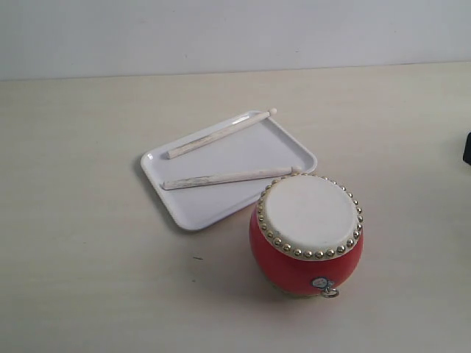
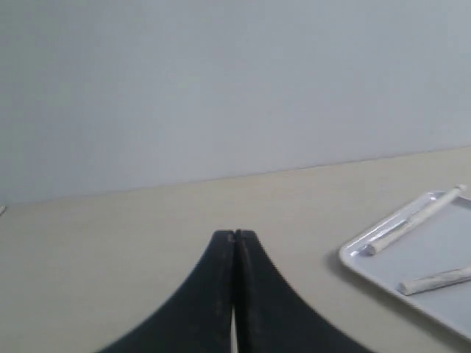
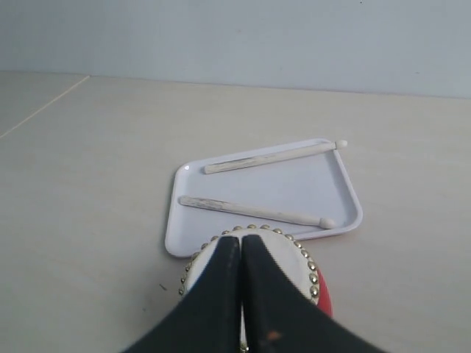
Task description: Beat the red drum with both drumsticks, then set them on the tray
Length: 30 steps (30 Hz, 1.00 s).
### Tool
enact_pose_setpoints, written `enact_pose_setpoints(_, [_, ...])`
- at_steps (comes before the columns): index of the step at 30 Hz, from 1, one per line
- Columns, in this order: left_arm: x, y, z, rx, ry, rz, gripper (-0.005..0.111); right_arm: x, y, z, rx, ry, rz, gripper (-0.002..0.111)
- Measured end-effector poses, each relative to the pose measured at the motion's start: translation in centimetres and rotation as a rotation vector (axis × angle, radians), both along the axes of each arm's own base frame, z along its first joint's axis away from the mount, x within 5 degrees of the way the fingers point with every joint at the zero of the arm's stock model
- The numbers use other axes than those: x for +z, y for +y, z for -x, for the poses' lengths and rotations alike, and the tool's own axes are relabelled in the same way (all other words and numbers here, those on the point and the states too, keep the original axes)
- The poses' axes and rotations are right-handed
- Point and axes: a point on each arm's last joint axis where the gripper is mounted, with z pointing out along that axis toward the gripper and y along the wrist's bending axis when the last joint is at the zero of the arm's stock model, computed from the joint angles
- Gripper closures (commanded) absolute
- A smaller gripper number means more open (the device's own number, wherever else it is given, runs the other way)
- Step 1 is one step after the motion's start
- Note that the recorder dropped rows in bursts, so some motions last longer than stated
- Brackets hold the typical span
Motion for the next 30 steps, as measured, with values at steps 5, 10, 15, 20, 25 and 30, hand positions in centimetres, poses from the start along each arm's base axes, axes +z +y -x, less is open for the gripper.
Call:
enact_pose_setpoints(5, [-1.8, 0.4, -0.3, 0.073, 0.038, 0.013, 0.107, 0.0, 0.0, 0.0, 0.0, 0.004, -0.002, 0.108])
enact_pose_setpoints(10, [-1.9, 0.6, -0.3, 0.099, 0.048, -0.04, 0.107, 0.0, 0.0, 0.1, 0.001, 0.003, -0.007, 0.108])
enact_pose_setpoints(15, [-2.0, 0.6, -0.3, 0.103, 0.054, -0.089, 0.107, 0.1, -0.1, 0.1, 0.001, 0.0, -0.009, 0.108])
enact_pose_setpoints(20, [-2.0, 0.6, -0.3, 0.101, 0.053, -0.063, 0.107, 0.1, -0.1, 0.1, 0.001, 0.0, -0.009, 0.108])
enact_pose_setpoints(25, [-1.8, 0.8, -0.3, 0.137, 0.041, 0.064, 0.107, 0.1, -0.1, 0.1, 0.001, 0.0, -0.009, 0.108])
enact_pose_setpoints(30, [-1.8, 1.1, -0.3, 0.178, 0.043, 0.164, 0.107, 0.1, -0.1, 0.1, 0.001, 0.0, -0.009, 0.108])
